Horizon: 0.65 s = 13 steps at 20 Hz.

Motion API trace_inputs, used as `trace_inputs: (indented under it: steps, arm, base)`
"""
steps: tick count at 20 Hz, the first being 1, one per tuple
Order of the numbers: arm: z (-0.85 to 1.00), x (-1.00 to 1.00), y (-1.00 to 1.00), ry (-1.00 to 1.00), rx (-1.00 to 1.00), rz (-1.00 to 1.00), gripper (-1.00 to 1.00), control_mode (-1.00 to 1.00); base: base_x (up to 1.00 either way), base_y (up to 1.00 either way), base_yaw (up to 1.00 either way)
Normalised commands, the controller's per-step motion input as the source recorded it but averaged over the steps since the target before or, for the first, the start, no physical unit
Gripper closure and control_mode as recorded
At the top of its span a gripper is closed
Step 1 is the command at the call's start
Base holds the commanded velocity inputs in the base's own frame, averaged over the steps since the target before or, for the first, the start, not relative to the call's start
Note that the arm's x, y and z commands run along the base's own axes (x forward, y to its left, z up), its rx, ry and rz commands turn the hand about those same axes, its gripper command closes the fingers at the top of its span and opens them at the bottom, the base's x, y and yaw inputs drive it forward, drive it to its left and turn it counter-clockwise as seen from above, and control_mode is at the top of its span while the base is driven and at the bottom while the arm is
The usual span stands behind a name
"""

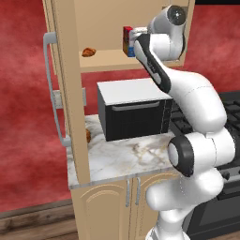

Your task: Pick the canned food and boxed food from the counter and place them in the cabinets closest to them.

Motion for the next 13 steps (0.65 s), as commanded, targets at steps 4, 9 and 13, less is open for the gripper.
trace_inputs:
  steps: [4, 9, 13]
  arm:
    - [-0.28, -1.00, -0.23, -0.22, 0.00, 0.00, -1.00, -1.00]
    - [-0.14, -1.00, -0.23, -0.24, 0.00, 0.00, -1.00, -1.00]
    - [0.01, -1.00, -0.15, -0.34, 0.02, 0.00, -1.00, -1.00]
  base:
    - [0.00, 0.00, 0.00]
    - [0.00, 0.00, 0.00]
    - [0.00, 0.00, 0.00]
